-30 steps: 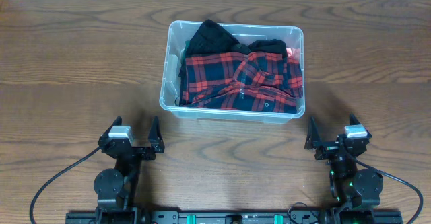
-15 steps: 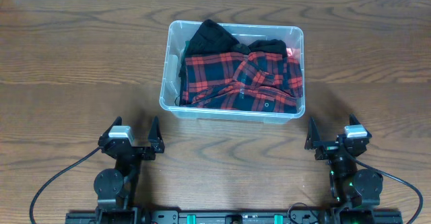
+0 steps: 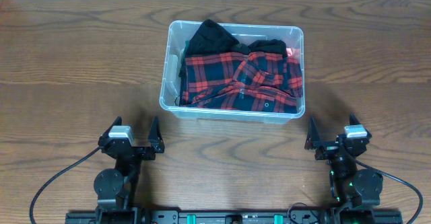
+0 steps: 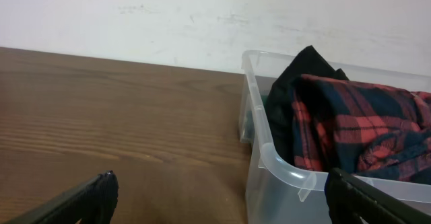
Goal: Pack container
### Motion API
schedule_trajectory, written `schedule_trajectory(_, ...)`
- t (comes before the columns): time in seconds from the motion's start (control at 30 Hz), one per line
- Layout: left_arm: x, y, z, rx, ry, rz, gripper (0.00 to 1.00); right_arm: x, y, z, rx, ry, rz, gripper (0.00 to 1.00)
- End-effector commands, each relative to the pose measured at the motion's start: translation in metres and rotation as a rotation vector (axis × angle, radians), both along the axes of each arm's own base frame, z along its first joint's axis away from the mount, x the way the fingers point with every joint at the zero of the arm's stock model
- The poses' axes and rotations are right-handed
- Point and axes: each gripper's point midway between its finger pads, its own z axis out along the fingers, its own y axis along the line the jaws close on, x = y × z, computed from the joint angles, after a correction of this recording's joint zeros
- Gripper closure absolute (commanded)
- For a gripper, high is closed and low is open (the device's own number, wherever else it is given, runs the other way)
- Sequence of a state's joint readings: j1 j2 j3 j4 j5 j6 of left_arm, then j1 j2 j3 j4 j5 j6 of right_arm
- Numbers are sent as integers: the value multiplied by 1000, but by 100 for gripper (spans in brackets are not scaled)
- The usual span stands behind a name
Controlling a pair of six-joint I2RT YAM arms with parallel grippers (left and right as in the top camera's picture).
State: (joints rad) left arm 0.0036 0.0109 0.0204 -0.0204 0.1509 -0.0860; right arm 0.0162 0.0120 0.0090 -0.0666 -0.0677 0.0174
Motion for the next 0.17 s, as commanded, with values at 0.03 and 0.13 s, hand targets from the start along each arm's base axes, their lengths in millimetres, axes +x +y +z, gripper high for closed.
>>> schedule_trajectory(0.03,-1,-4,-15,-12,46,-20,2,0,0,-1,-11,-2,-1,1)
schedule_trajectory(0.13,-1,-4,-15,-11,46,-20,2,0,0,-1,-11,-2,-1,1)
